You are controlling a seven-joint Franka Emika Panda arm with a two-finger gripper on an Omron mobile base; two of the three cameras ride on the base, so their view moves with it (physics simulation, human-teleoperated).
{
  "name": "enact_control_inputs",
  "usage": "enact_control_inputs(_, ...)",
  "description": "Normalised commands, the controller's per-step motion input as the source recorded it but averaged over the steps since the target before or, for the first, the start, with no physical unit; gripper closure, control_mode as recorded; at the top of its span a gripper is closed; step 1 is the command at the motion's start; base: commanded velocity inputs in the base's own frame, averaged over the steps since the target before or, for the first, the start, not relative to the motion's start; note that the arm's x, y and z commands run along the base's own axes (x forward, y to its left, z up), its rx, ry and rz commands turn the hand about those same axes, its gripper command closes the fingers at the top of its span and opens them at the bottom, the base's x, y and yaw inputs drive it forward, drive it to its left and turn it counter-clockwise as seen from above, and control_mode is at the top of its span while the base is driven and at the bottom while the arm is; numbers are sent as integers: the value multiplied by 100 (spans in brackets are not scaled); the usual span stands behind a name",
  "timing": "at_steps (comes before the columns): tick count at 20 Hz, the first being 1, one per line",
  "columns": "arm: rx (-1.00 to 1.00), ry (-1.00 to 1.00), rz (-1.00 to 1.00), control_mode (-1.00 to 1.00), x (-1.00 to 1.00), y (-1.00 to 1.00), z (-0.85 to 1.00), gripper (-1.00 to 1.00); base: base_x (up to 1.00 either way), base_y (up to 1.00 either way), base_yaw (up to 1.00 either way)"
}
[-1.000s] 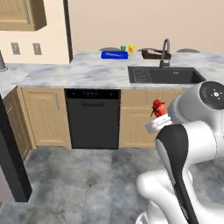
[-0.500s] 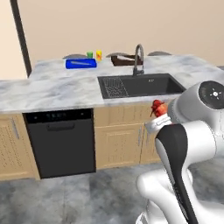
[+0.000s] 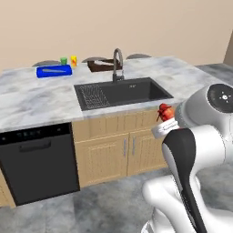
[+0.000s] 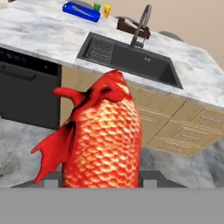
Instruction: Gather the lemon and mushroom from the fridge and place them on a tray on the dining counter. Then gather the steak and fish from the fridge and place them on the other tray.
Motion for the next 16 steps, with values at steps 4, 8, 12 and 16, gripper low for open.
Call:
enact_control_inputs(4,0,0,0,100,0,0,0,100,73,-50,-25)
enact_control_inputs(8,0,0,0,100,0,0,0,100,61,2,-32)
enact_control_inputs(12,0,0,0,100,0,0,0,100,54,13,-33)
enact_control_inputs(16,0,0,0,100,0,0,0,100,82,-52,-21)
